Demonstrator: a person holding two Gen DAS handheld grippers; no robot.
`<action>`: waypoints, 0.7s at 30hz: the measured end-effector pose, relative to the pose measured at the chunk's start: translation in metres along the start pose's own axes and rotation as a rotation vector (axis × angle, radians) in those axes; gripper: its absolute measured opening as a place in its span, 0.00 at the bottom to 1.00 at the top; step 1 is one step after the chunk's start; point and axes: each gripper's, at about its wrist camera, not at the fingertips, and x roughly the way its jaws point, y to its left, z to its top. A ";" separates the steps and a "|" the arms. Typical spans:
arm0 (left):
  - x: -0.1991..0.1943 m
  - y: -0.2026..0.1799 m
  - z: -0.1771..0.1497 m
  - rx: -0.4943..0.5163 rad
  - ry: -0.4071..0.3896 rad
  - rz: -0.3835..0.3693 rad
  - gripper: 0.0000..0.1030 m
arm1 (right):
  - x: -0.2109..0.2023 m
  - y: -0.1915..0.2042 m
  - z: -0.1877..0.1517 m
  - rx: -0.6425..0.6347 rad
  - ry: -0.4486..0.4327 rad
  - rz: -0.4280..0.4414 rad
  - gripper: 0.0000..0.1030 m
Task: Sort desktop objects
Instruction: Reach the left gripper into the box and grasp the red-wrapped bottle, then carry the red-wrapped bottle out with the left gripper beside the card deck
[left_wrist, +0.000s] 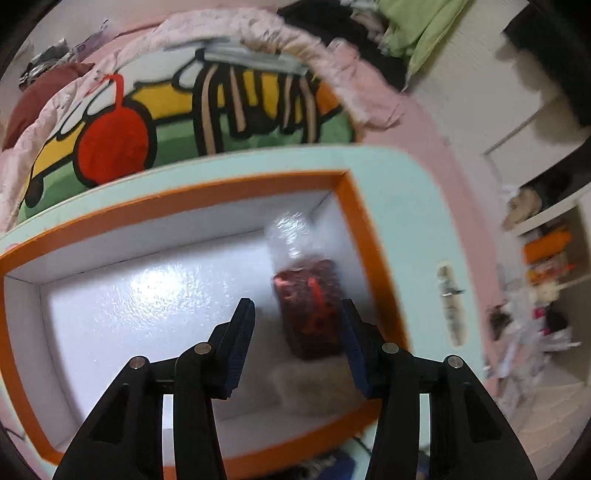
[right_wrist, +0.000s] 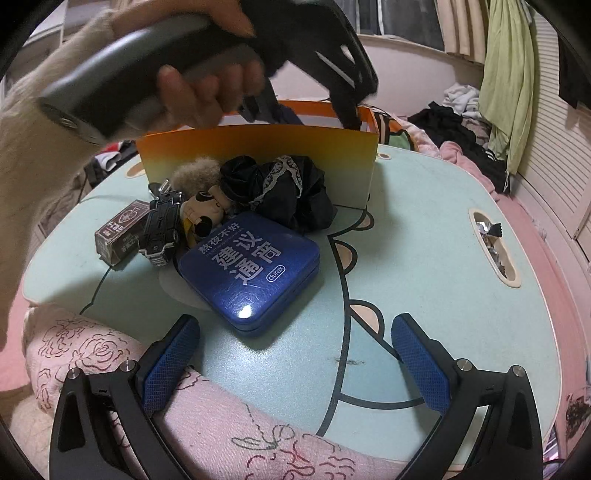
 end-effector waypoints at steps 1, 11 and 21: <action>0.001 0.001 0.001 -0.002 0.002 -0.008 0.49 | 0.002 -0.003 0.001 0.000 0.000 0.003 1.00; -0.027 0.043 -0.007 -0.025 -0.049 0.045 0.48 | 0.001 -0.002 0.001 0.000 0.000 0.003 1.00; -0.001 0.015 -0.011 0.145 -0.008 0.192 0.39 | 0.001 -0.002 0.002 0.000 -0.001 0.005 1.00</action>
